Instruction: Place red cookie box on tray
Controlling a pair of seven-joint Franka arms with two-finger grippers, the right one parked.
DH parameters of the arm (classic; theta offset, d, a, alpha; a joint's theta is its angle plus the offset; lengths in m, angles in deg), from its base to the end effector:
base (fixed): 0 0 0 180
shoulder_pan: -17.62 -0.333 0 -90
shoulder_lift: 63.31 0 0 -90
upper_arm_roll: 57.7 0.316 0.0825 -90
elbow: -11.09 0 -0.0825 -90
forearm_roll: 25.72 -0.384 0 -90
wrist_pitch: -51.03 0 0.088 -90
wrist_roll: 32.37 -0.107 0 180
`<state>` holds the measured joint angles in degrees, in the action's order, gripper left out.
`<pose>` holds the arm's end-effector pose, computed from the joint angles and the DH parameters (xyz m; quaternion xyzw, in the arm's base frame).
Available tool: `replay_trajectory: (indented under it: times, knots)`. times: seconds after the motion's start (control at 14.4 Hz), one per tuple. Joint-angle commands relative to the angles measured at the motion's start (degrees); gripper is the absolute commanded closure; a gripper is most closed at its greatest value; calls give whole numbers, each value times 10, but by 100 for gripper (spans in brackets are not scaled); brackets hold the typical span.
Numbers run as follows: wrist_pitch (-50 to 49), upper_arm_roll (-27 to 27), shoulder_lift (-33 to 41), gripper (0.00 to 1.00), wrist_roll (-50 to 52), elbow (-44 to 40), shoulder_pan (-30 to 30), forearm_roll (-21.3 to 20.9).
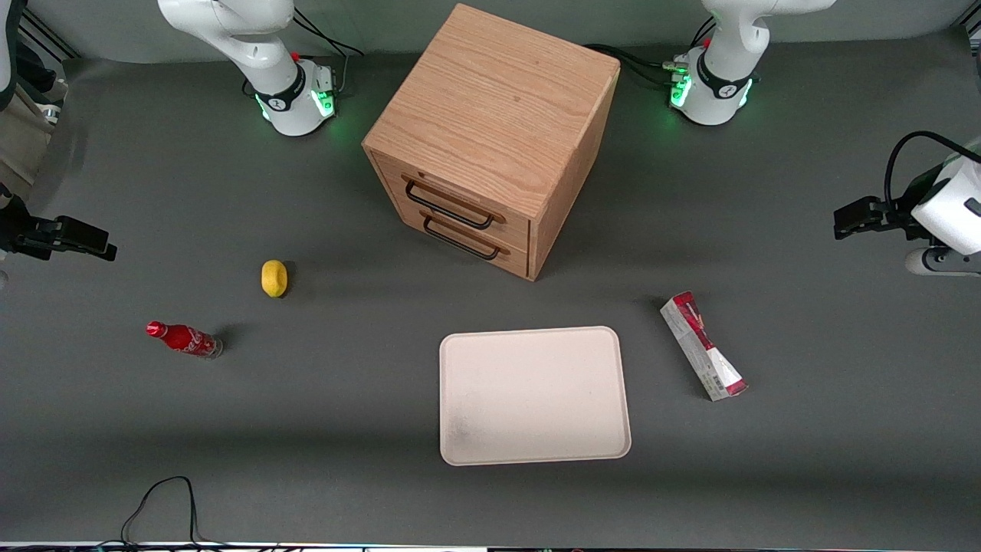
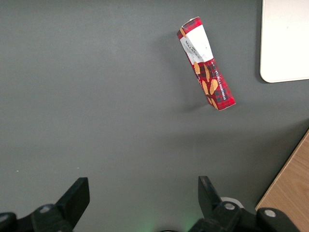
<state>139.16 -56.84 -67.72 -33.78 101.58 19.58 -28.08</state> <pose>0.5710 -0.0067 0.5746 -0.9978 0.0224 0.0591 0.0210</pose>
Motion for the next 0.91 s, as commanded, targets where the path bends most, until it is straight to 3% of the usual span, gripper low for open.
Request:
replay_trajectory:
  times: [0.0,0.28,0.56,0.84]
  knots:
    - [-14,5,7,0,11,-3,6,0]
    - [-11,4,-1,0,23,-15,9,5]
    - [-12,-16,-80,0,182,-101,44,9]
    - [-60,-29,-195,0,373,-245,95,11]
